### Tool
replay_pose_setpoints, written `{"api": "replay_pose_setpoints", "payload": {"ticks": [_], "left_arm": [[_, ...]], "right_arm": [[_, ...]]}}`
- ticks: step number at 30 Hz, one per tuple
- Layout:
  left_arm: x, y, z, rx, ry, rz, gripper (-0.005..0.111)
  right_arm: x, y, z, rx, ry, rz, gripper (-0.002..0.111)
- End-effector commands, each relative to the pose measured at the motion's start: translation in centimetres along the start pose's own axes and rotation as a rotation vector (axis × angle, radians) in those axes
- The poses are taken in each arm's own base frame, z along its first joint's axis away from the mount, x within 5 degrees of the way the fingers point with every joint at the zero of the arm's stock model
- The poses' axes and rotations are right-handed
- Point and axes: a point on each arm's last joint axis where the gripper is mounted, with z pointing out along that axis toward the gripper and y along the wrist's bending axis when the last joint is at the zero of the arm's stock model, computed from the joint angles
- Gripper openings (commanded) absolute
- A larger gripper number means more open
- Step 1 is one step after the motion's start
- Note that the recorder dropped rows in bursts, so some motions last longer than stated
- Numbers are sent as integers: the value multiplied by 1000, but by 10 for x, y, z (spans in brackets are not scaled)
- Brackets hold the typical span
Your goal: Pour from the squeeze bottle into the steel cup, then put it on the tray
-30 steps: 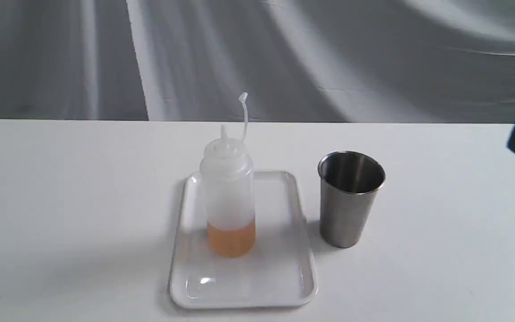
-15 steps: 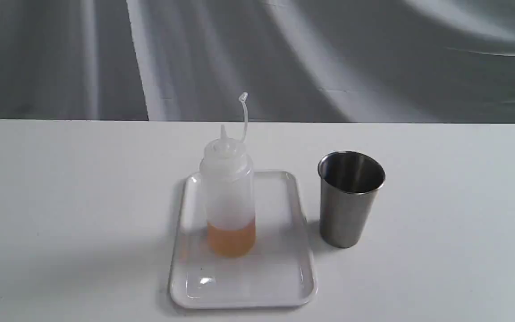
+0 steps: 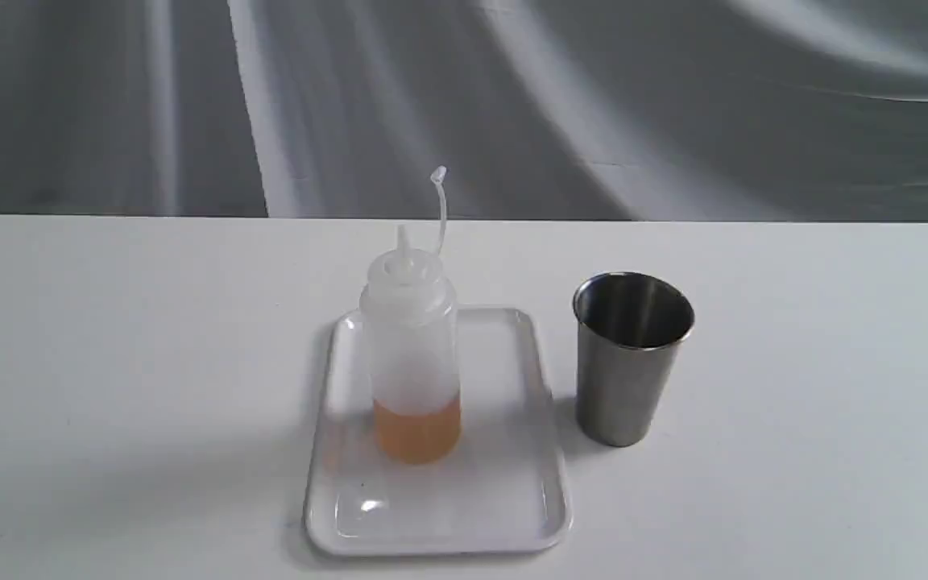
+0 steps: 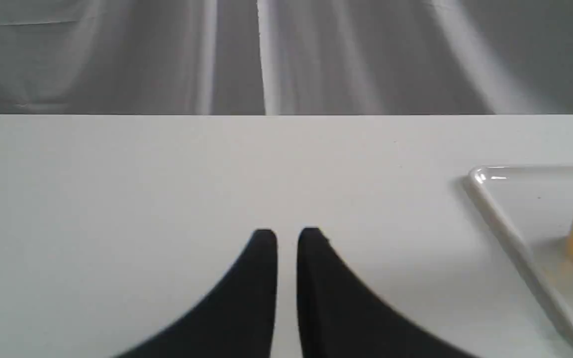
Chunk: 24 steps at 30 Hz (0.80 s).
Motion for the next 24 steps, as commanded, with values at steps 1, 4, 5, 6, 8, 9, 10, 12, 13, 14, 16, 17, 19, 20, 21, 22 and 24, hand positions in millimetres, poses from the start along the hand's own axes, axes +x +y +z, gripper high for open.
{"api": "replay_pose_setpoints", "payload": {"ticks": [1,4,5,6,8,9,10,12,13,14,16,17,19,20,21,22,24], "left_arm": [[0,0,0,-3,-8,-2,8],[0,0,0,-3,-8,-2,8],[0,0,0,-3,-8,-2,8],[0,0,0,-3,-8,-2,8],[0,0,0,-3,-8,0,8],[0,0,0,-3,-8,0,8],[0,0,0,-3,-8,0,8],[0,0,0,-3,-8,0,8],[0,0,0,-3,-8,0,8],[0,0,0,-3,-8,0,8],[0,0,0,-3,-8,0,8],[0,0,0,-3,-8,0,8],[0,0,0,-3,-8,0,8],[0,0,0,-3,-8,-2,8],[0,0,0,-3,-8,-2,8],[0,0,0,-3,-8,-2,8],[0,0,0,-3,-8,-2,8]], "right_arm": [[12,4,-2,-4,13,53,0],[23,7,-1,-15,45,75,0],[26,8,0,-17,53,76,0],[30,9,0,-20,64,76,0],[35,11,0,-23,81,91,0],[39,12,1,-27,92,104,0],[41,13,1,-29,99,109,0],[46,14,1,-33,114,111,0],[48,15,1,-34,119,110,0],[50,15,1,-33,127,110,0],[54,16,1,-23,141,108,0],[57,16,2,-14,150,107,0],[62,16,2,2,168,105,0],[64,16,2,13,176,104,0],[68,17,1,22,188,103,0],[71,17,1,30,198,103,0],[76,17,1,46,218,107,0]]}}
